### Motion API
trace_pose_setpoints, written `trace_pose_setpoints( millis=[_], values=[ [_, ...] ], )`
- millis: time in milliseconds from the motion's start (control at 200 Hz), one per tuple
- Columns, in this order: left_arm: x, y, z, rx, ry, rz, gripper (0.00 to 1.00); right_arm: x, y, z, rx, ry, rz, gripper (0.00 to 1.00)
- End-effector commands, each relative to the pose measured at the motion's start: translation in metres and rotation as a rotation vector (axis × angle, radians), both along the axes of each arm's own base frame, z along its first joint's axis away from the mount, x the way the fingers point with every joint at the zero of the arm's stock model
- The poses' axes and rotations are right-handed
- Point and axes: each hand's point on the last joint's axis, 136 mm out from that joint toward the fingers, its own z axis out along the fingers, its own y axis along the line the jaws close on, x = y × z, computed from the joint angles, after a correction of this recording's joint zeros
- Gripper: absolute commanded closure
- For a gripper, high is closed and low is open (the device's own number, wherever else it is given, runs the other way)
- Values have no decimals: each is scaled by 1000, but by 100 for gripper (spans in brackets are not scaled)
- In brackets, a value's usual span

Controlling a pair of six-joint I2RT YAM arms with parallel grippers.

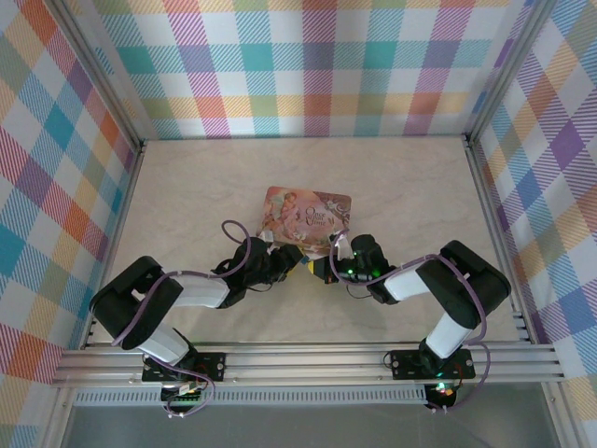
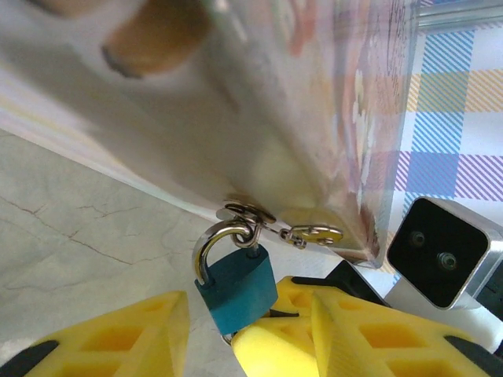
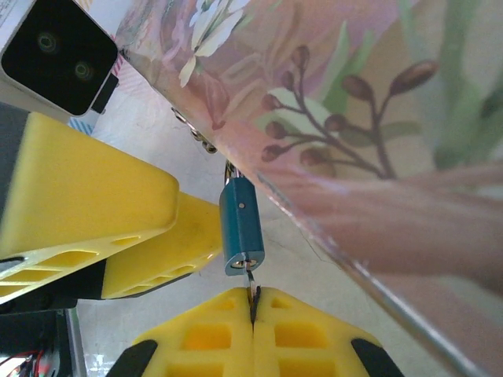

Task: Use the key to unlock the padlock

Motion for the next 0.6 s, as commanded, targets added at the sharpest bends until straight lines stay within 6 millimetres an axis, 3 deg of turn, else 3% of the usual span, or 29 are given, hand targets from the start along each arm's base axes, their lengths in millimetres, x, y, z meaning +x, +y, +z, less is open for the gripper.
trace_pose_setpoints(
  millis=[0,395,600],
  values=[
    [8,-2,2,-21,-14,11,58,0,18,27,87,-39,53,100],
    [9,-6,-9,-22,12,23,66,-1,27,42,172,35,52,100],
    [11,-7,-7,-23,7,29,72,-1,26,39,165,53,43,100]
  ],
)
